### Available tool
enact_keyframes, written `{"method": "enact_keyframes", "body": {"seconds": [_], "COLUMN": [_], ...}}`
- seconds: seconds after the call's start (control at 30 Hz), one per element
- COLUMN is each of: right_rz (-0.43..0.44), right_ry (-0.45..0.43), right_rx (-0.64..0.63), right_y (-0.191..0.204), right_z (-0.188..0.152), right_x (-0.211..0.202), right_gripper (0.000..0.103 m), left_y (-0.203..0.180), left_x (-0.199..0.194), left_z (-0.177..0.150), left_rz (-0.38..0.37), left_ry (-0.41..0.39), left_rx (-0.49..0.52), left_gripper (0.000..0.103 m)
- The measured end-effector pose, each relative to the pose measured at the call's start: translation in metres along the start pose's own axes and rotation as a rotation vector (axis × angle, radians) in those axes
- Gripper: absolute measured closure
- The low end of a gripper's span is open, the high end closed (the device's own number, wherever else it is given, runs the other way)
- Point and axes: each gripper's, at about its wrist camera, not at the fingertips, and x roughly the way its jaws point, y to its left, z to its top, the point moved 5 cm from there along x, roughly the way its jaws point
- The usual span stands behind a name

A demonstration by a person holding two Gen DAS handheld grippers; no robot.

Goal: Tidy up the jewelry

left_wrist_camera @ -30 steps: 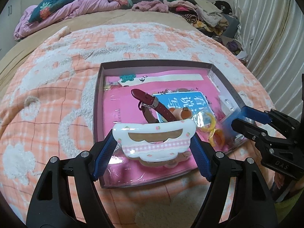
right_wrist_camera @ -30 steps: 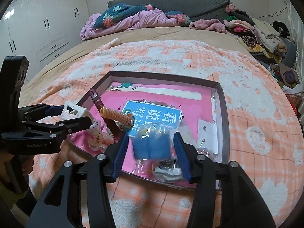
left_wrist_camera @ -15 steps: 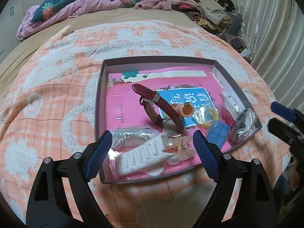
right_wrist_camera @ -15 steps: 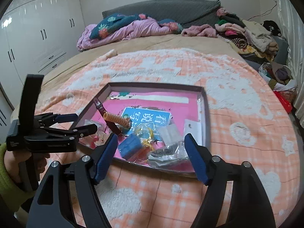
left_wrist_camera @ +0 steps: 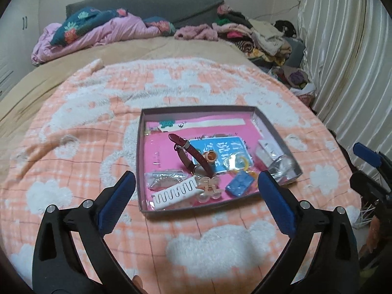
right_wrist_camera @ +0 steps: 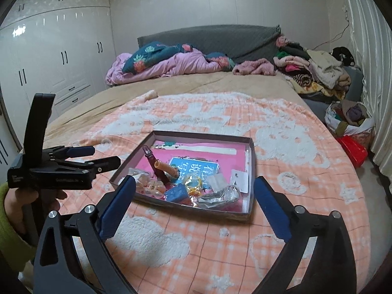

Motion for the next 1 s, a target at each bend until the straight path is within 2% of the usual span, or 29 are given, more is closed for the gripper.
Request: {"method": "enact_keyframes", "body": {"seconds": [0.27, 0.63, 1.0], "right_rz": [-0.005, -0.022, -0.043], "right_ry": [-0.017, -0.017, 0.045], "right_rx": [-0.012, 0.020, 0.043], "right_y": [0.008, 0.012, 0.018], "right_z": [-0.014, -0.042, -0.081], "right_x": [-0.025, -0.036, -0.032], "right_gripper": [0.005, 0.005, 0.004], "left_y": [-0.007, -0.003, 0.000], "left_x": [-0.032, -0.048, -0.052], "left_z": [-0.014, -0.052, -0.085], "left_rz": [0.003, 0.016, 0.019], "left_ry": [-0.041, -0.054, -0.053], "left_rx": [-0.002, -0.029, -0.050], "left_gripper": [0.010, 0.010, 0.010]}}
